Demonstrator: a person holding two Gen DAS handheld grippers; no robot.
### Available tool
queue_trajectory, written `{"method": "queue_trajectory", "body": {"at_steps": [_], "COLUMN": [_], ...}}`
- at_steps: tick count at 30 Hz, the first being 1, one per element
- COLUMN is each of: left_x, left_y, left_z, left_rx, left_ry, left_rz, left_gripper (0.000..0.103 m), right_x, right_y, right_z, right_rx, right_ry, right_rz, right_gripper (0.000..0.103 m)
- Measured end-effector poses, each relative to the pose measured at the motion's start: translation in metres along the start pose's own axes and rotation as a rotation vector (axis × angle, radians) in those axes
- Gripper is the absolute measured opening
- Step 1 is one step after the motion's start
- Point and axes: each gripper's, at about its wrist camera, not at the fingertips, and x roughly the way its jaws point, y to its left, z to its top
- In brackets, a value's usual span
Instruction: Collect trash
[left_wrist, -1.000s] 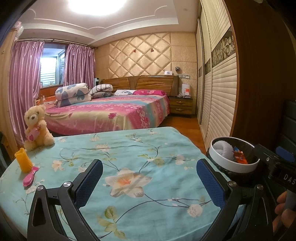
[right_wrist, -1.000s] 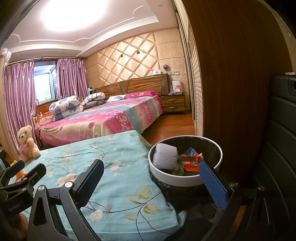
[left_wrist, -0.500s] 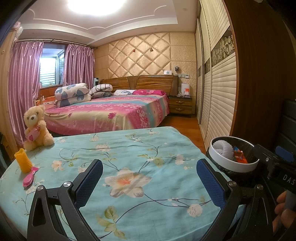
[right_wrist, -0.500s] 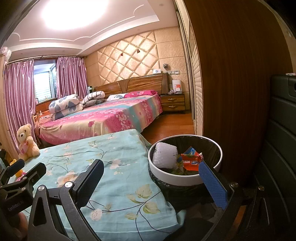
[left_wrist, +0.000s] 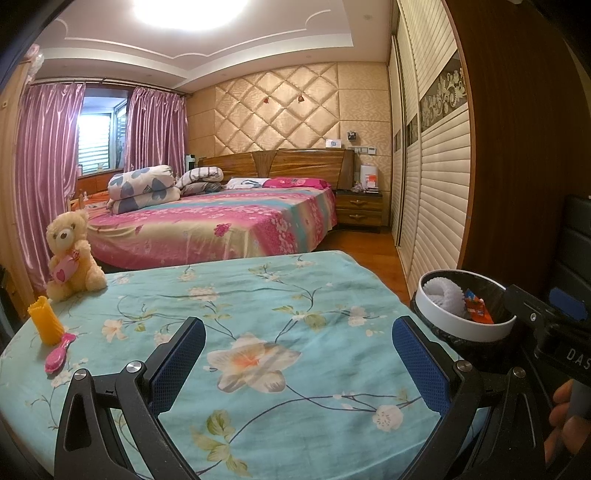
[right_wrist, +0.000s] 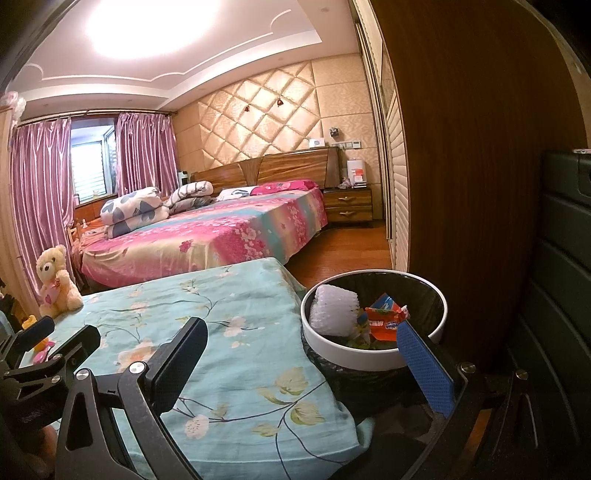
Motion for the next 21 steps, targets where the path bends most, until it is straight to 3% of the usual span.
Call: {"method": "queue_trajectory", "body": {"at_steps": [21], "left_x": [0.0037], "left_y": [0.0032], "left_z": [-0.0006], "left_rx": [0.003], "left_ry": [0.008], "left_rz": [-0.007], "left_gripper": [0.102], "right_x": [-0.0005], "right_y": [0.0035], "right_z": [0.0002], "right_rx": [-0.005], "right_ry": [0.013], "right_rz": [0.011], "right_gripper": [0.103]}}
